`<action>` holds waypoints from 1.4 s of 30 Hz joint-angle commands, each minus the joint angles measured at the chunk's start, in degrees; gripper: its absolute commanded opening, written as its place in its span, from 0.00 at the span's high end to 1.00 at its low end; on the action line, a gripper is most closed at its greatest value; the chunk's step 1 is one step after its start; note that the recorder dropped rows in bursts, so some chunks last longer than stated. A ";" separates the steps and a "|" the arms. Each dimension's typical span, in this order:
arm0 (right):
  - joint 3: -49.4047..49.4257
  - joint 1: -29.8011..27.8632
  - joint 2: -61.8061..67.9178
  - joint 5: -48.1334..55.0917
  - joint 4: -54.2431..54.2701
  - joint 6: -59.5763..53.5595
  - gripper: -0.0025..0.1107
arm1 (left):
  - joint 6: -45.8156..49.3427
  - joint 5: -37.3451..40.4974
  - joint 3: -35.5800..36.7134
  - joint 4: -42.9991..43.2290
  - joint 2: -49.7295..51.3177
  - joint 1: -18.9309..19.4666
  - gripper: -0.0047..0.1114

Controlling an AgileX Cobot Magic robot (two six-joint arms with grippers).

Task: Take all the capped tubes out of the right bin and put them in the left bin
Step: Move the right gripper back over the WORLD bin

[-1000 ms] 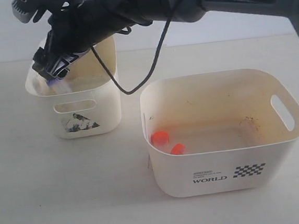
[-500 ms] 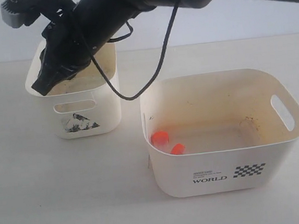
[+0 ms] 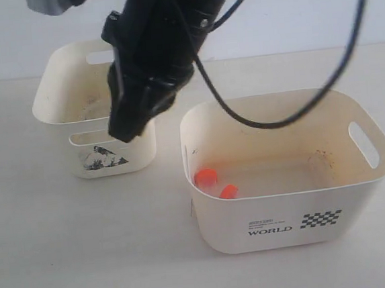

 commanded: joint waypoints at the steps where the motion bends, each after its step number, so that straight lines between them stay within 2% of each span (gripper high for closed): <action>1: 11.18 -0.12 -9.18 0.81 -3.84 -1.99 0.98 | -0.54 0.01 -0.21 0.13 0.03 0.02 0.92; 4: 16.80 -0.80 -12.37 0.81 -7.34 -0.32 0.98 | -0.54 0.01 -0.21 0.13 0.03 0.02 0.92; 6: 18.71 -3.55 -13.66 0.81 -7.34 0.07 0.98 | -0.54 0.01 -0.21 0.13 0.03 0.02 0.92; 10: 18.74 -17.36 -13.32 -4.06 -7.34 4.65 0.98 | -0.54 0.01 -0.21 0.13 0.03 0.02 0.92; 14: 18.74 -22.50 -9.20 -8.45 -7.61 4.78 0.98 | -0.54 0.01 -0.21 0.13 0.03 0.02 0.92; 23: 18.74 -22.88 -1.27 -8.46 -8.69 4.94 0.98 | -0.54 0.01 -0.21 0.13 0.03 0.02 0.92; 32: 18.86 -22.78 -0.01 -6.64 -6.67 4.28 0.98 | -0.54 0.01 -0.21 0.13 0.03 0.02 0.92; 42: 23.41 -22.78 0.68 -8.78 -4.79 -4.81 0.98 | -0.54 0.01 -0.21 0.13 0.03 0.02 0.92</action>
